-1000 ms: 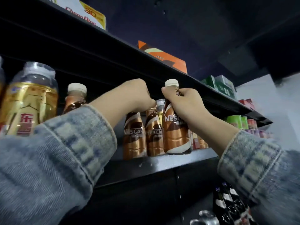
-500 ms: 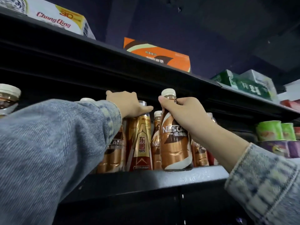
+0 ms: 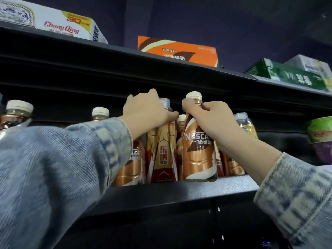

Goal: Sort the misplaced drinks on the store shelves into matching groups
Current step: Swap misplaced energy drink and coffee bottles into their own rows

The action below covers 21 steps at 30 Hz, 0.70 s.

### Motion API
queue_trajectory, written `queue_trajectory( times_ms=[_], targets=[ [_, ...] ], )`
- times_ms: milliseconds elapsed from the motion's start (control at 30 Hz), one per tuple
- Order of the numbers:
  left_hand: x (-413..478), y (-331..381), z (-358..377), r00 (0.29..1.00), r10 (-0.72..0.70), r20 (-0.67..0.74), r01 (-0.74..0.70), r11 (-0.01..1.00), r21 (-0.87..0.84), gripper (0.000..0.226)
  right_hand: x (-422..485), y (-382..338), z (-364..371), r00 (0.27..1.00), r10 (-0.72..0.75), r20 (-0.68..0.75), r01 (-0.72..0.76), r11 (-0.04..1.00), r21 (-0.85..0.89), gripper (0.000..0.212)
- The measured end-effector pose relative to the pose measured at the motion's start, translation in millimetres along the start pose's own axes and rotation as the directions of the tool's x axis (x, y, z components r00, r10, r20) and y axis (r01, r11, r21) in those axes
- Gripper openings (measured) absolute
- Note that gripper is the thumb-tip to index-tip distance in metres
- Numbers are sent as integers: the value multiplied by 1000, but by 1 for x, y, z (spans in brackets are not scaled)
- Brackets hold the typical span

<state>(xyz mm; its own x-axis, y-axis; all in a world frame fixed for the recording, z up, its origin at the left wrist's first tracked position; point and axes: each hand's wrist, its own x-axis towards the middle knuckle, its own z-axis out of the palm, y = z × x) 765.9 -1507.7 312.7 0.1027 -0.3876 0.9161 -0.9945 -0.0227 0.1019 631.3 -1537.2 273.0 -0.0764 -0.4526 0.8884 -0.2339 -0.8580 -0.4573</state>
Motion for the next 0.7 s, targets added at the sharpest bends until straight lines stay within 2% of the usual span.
queue_trajectory(
  times_ms=[133, 200, 333, 400, 467, 567, 633, 700],
  targets=[
    [-28, -1, -2, 976, 33, -216, -66, 987, -144, 66, 0, 0, 4, 999, 11, -41, -9, 999, 49, 43],
    [-40, -3, 4, 964, 22, -267, -95, 960, -264, 67, -1, 3, 4, 998, 26, -54, -21, 995, 95, 43],
    [-59, -1, 16, 971, 23, -237, -159, 804, -573, 72, 0, 10, 2, 997, 58, -55, -49, 986, 157, 42],
    [-65, 0, 21, 982, 14, -188, -138, 733, -666, 79, 1, 14, 1, 997, 65, -52, -55, 983, 178, 40],
    [-68, 0, 26, 986, 10, -168, -128, 691, -711, 79, 3, 14, 0, 997, 57, -55, -47, 985, 163, 39],
    [-68, 0, 26, 978, -25, -206, -132, 689, -713, 68, 8, 12, -2, 999, 24, -35, -18, 985, 173, 40],
    [-67, -2, 20, 972, -98, -216, -96, 669, -737, 62, 11, 10, 0, 1000, -4, -4, 4, 980, 199, 41],
    [-60, -7, 9, 961, -199, -191, -31, 608, -794, 56, 15, 9, 4, 999, -34, 33, 25, 973, 229, 45]
  ],
)
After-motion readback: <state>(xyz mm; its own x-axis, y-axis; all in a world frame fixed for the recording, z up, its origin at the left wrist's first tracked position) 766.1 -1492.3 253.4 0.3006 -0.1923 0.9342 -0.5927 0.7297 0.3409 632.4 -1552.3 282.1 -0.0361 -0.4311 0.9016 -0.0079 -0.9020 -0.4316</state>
